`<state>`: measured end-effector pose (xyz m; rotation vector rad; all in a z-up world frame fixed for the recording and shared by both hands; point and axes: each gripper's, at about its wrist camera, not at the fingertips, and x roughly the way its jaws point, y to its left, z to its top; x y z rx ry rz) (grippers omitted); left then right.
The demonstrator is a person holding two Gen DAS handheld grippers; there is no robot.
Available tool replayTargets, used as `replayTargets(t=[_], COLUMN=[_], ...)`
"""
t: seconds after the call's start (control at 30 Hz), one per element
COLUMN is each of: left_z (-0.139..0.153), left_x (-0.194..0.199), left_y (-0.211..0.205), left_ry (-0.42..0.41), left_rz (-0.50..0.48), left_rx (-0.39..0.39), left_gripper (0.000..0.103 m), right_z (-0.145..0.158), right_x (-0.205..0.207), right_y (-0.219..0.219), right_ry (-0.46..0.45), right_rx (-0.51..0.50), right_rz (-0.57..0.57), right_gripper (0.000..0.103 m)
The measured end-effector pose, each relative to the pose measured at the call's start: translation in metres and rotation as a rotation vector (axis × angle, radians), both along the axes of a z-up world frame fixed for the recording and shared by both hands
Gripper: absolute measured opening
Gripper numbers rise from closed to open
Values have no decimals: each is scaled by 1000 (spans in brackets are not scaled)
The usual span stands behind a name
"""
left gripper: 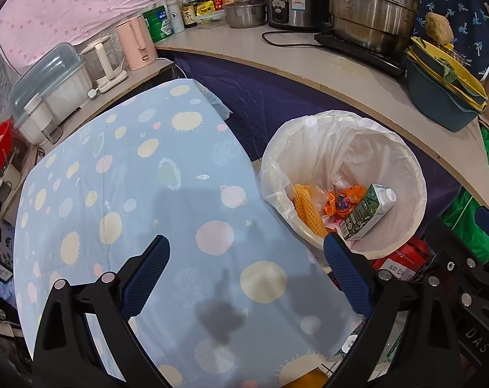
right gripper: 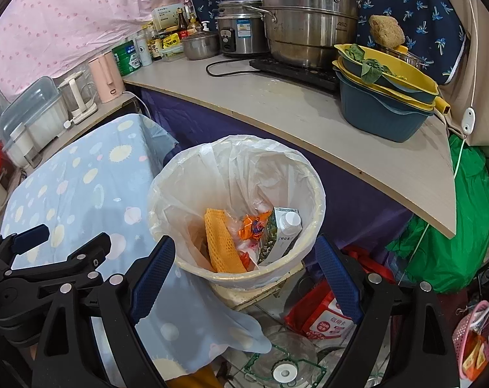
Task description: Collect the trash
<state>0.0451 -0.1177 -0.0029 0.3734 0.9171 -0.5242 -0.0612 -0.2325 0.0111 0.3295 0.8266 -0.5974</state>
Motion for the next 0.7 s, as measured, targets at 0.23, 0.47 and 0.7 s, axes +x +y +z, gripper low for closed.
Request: replayTargets(t=[0.23, 0.47, 0.7], left_z=[-4, -5, -7], left_x=[2, 2, 4], left_y=[1, 1, 2], left_ry=[19, 23, 29], left_rz=[-2, 0, 3], left_rx=[10, 12, 14], left_gripper=[92, 92, 92], right_z=[-1, -3, -4], right_x=[1, 1, 0], right_y=[4, 3, 0], right_ry=[10, 12, 5], right_rx=[-28, -17, -5], right_rz=[-9, -15, -20], right_gripper=[85, 86, 96])
